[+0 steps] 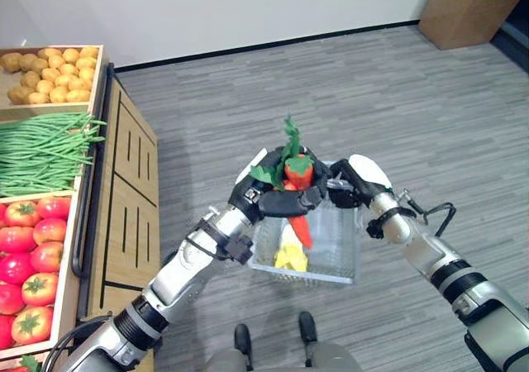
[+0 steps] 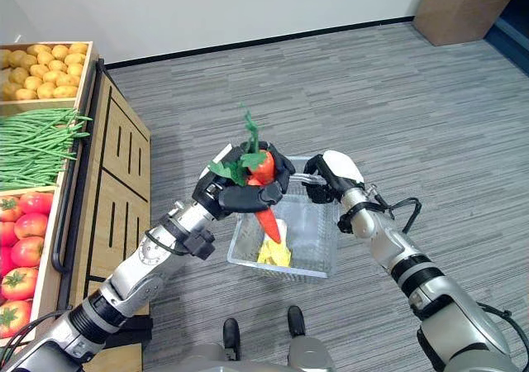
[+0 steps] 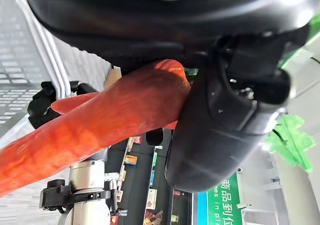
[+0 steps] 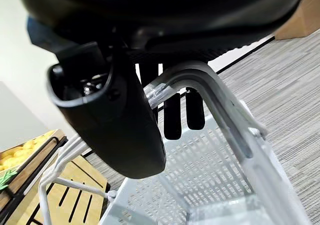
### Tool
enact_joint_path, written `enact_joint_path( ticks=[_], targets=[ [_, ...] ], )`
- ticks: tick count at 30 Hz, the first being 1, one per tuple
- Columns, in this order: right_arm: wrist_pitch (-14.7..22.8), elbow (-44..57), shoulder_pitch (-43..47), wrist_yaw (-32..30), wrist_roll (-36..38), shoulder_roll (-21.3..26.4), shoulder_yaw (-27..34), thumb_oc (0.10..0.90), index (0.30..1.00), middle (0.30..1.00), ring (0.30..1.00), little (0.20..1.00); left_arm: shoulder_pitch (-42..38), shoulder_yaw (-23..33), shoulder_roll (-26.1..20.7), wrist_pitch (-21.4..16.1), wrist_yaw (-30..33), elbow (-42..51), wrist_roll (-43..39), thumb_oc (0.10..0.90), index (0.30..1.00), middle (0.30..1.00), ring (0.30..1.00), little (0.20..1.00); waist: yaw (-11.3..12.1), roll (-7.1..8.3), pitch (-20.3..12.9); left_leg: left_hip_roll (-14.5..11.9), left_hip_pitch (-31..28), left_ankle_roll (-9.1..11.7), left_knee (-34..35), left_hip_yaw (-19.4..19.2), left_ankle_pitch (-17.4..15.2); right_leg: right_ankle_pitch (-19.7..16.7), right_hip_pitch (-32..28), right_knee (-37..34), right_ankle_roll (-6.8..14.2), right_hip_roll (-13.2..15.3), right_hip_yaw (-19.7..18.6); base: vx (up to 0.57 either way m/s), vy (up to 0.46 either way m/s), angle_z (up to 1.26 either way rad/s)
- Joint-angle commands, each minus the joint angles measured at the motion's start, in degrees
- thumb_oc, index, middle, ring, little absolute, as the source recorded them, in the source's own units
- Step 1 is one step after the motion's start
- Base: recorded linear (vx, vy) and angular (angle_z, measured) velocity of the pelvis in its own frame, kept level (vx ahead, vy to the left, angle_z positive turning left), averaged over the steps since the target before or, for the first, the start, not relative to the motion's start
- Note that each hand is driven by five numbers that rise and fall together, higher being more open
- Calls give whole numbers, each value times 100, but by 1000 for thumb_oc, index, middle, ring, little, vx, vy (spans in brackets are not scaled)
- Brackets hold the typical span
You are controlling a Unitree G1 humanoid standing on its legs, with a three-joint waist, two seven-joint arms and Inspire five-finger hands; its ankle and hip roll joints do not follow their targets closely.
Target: Get the vegetables into the basket
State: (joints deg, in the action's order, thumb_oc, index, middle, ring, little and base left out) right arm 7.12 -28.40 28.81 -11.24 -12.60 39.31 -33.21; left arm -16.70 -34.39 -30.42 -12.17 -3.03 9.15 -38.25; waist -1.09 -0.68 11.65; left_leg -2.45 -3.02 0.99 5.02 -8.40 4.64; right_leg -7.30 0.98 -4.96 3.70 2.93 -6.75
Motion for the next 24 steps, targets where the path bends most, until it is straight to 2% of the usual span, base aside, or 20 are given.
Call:
enact_joint_path(
  ticks=[1,10,16,24],
  targets=[
    [557,625,1277,-619,305,-270,284,400,300,300,300,300,-254,-199,187,-429,-63,-48,180,400,300,300,300,300,54,313,-755,-245,-141,315,-2,-31,-310,90,-27,-4,642,586,285,0,0,0],
    [570,1096,1185,-649,428,-332,456,400,300,300,300,300,-78,-322,441,-276,55,-786,704,400,300,300,300,300,18,334,-790,-253,-169,311,-2,-72,-325,89,-46,-4,644,588,274,0,0,0],
    [654,1555,1104,-627,656,-378,596,400,300,300,300,300,-79,-382,591,-223,216,-1468,1450,400,300,300,300,300,-18,355,-813,-264,-165,313,-2,-82,-333,91,-38,-4,648,587,279,0,0,0],
    [761,2038,942,-492,971,-399,667,400,300,300,300,300,-99,-351,750,-173,400,-2039,2024,400,300,300,300,300,-52,379,-850,-289,-169,328,-2,-101,-336,102,-42,-4,637,574,278,0,0,0]
  ],
)
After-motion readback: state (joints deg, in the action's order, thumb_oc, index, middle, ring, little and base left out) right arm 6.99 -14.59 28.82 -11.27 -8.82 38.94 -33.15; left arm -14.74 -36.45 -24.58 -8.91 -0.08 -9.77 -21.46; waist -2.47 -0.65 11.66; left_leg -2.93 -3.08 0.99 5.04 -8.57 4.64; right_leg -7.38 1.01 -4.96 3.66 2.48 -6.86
